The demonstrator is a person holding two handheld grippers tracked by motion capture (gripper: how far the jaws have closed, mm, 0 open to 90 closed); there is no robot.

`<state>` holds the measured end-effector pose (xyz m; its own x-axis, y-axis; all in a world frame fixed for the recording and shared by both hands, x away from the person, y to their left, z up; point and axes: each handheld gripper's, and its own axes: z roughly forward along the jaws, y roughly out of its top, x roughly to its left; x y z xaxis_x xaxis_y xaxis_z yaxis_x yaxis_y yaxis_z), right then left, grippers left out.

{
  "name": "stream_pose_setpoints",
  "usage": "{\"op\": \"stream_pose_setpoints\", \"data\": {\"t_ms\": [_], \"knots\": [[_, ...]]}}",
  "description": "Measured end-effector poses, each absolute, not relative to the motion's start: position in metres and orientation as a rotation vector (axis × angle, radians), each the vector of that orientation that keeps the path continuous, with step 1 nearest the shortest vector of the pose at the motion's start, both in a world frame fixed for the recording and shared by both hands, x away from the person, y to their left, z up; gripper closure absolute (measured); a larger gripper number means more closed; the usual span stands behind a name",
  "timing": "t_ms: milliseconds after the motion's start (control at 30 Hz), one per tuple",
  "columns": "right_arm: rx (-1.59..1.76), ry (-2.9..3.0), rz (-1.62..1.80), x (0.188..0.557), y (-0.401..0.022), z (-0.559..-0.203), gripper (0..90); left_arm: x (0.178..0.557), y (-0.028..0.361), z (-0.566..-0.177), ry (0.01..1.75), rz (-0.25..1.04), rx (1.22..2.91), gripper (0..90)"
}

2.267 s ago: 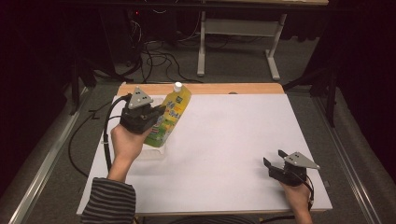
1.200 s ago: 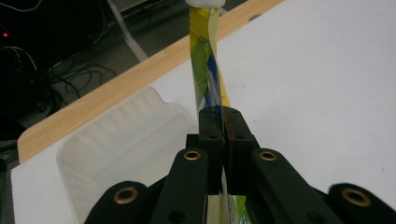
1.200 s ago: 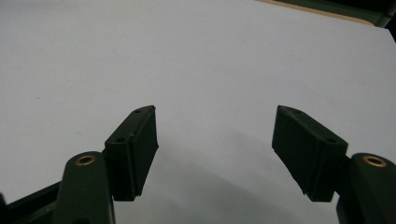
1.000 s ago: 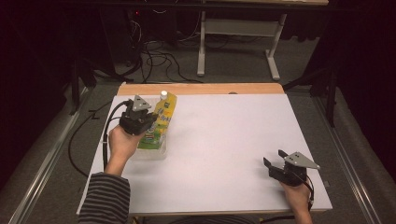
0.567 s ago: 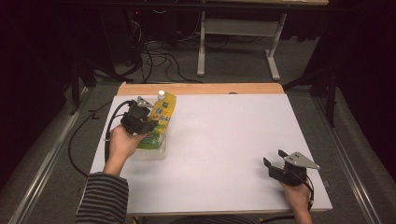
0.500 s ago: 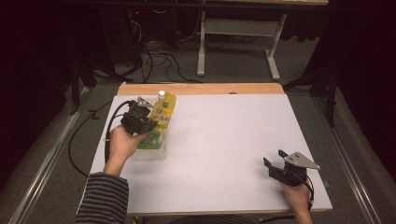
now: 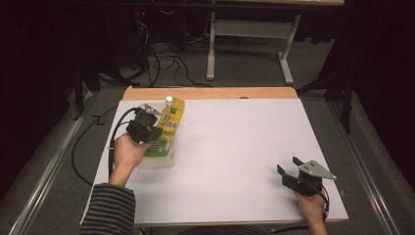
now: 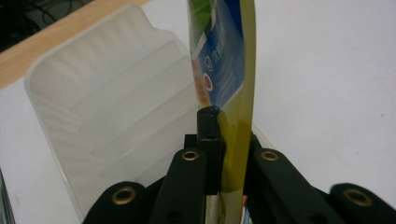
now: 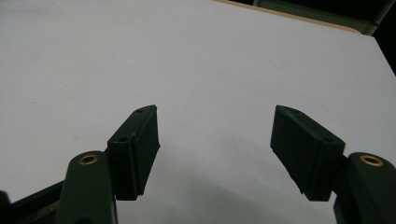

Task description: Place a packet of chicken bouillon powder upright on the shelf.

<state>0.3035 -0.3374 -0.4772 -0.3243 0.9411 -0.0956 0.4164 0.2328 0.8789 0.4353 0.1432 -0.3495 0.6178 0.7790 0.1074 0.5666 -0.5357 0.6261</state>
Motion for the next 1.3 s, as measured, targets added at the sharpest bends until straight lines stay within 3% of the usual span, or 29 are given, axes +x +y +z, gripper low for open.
{"op": "stream_pose_setpoints", "data": {"t_ms": [300, 433, 800, 1067, 1300], "knots": [[1.241, 1.861, 1.024, 0.304, -0.337, -0.477, 33.4, 0.425, 0.149, -0.348, 0.975, 0.619, 2.17, 87.6], [1.239, 1.864, 1.023, 0.304, -0.337, -0.477, 33.4, 0.424, 0.154, -0.355, 0.948, 0.599, 2.099, 87.5], [1.239, 1.883, 1.007, 0.305, -0.335, -0.478, 33.2, 0.426, 0.16, -0.364, 0.961, 0.527, 2.161, 84.8], [1.247, 1.883, 1.014, 0.305, -0.335, -0.478, 33.0, 0.429, 0.17, -0.358, 1.049, 0.401, 2.278, 82.8], [1.241, 1.887, 1.007, 0.306, -0.335, -0.478, 33.0, 0.426, 0.172, -0.359, 1.05, 0.419, 2.304, 84.9]]}}
